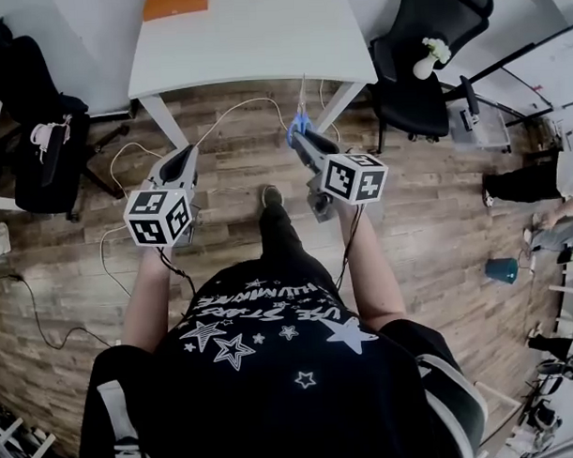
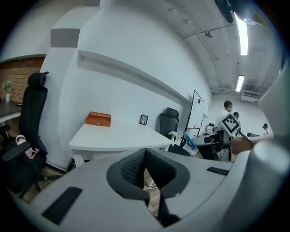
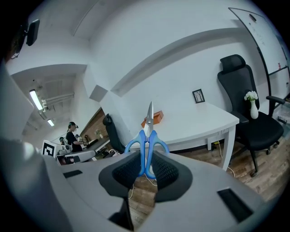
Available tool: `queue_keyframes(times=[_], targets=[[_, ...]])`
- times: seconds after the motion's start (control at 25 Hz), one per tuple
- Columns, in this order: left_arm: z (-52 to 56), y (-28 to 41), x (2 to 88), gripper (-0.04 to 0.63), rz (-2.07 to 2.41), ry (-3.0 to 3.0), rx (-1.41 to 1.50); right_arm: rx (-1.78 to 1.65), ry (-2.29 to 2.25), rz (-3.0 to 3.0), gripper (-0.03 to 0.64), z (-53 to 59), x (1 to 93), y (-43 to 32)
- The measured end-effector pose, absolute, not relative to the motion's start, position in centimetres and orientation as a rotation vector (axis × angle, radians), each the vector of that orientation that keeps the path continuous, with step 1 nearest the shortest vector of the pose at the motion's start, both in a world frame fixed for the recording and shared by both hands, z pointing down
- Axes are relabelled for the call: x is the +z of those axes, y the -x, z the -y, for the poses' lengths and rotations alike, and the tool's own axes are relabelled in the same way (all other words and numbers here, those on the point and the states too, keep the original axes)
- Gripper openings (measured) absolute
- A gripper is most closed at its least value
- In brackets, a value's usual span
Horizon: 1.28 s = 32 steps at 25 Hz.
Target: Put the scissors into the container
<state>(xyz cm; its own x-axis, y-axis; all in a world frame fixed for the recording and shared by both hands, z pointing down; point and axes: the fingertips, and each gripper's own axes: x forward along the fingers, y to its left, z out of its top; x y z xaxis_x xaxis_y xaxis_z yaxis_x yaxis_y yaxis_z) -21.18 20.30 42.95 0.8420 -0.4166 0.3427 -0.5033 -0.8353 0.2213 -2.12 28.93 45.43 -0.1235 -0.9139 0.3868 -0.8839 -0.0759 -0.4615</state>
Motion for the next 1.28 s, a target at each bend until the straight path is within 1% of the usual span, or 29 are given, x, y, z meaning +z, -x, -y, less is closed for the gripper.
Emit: queue_keyframes(times=[0.28,0.56,0.8,1.04,1.28], targets=[[-11.5,14.3,43.9,0.015,0.779,-2.679,0.412,-1.018,1.997,-2.157,0.100,-19.4,47.0,-5.7],[-3.8,6.0,43.3,0.015,0.878,-2.633,0.410,-1.044,1.913,-2.264,0.100,-10.1,46.6,-14.1],[0.2,0.3,43.5,0.015,0.950,-2.594,0.407,-1.083,1.825,-2.317,0.100,-5.2,47.2,-19.5],[1.6,-1.9,44.8,0.015,1.043,-2.544,0.405,-1.104,1.764,-2.386,0.100,-2.4,48.1,-21.5],[3.2,-0.2,44.7,0.015,1.113,-2.526,0.408,-1.122,1.713,-2.431,0.100,-0.3,48.8,-20.8]])
